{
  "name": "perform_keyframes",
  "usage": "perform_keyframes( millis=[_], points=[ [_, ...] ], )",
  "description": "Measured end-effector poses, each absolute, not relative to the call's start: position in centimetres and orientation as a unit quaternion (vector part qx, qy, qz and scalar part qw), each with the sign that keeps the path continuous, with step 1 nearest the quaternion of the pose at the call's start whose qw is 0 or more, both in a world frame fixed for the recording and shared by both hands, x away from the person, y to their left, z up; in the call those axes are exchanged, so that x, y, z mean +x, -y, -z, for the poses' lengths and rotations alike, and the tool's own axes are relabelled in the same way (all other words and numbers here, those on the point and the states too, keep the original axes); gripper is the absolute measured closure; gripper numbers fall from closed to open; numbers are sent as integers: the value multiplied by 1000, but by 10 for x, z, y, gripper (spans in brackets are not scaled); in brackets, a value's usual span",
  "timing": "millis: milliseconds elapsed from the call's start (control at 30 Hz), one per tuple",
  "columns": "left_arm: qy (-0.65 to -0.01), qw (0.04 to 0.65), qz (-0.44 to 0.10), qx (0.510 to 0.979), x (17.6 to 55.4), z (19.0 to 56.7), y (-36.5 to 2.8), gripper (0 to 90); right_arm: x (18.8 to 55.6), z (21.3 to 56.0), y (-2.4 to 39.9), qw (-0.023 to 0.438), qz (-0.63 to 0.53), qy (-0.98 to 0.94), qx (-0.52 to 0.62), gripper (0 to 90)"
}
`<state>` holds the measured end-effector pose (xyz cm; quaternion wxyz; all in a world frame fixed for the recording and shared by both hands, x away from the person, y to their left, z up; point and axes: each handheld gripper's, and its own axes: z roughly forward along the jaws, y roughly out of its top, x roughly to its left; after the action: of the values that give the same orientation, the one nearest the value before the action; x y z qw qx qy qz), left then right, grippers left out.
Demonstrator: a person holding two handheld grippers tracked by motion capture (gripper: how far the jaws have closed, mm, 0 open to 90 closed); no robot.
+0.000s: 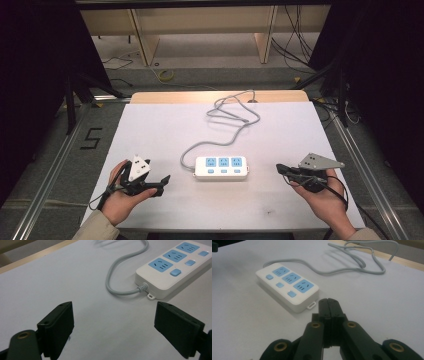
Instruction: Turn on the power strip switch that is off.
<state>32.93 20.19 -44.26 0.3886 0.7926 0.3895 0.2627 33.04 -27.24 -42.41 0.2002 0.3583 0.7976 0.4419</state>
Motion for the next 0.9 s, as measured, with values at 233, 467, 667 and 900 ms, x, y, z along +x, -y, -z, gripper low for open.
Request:
perform_keyframes(
  millis=[233, 467, 667, 900],
  points=[
    [-387, 386, -262, 795, 330, 443, -202, 157, 332, 423, 269, 197, -439, -801, 355, 900],
    [-388, 387, -261, 795, 330, 443, -201, 157, 334, 423, 265, 194, -438, -805, 351, 900],
    [-388, 388, -261, 794, 330, 443, -201, 157, 335, 423, 260, 192, -437, -807, 348, 900],
    [-388, 387, -261, 795, 331, 443, -201, 157, 337, 423, 255, 189, -437, -809, 344, 900]
  ],
)
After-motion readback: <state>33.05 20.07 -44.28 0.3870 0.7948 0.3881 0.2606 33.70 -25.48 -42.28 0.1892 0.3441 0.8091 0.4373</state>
